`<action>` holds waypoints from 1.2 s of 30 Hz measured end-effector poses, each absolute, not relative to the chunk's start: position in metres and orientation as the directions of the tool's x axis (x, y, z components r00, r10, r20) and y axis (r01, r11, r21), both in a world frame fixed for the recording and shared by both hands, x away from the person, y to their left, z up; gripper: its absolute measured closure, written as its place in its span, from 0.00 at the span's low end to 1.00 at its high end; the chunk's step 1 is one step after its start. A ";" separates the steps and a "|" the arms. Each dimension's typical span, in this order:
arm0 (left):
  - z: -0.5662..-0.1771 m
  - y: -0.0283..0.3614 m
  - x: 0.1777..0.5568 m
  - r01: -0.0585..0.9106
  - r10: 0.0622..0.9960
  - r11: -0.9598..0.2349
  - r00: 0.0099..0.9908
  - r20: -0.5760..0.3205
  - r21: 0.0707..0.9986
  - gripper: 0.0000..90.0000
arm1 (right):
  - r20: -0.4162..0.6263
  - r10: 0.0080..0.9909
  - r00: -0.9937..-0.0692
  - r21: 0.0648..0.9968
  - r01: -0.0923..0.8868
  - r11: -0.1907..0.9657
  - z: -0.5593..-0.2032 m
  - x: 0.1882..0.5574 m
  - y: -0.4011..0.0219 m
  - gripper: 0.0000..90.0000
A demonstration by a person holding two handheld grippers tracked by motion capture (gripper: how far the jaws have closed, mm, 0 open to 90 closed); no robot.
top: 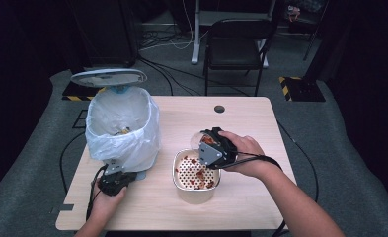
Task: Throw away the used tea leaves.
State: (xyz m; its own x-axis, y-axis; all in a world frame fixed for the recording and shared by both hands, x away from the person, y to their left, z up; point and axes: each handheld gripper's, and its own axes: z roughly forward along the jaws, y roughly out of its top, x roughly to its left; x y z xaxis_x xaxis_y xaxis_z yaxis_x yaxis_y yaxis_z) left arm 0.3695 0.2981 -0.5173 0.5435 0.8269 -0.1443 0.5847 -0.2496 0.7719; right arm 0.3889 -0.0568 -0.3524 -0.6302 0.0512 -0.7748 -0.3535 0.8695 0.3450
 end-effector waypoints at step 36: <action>-0.517 0.298 0.369 0.585 0.824 -0.254 0.548 -0.144 0.770 1.00 | -0.845 -0.412 -0.341 -0.200 -0.513 0.835 -0.372 0.370 -0.035 0.47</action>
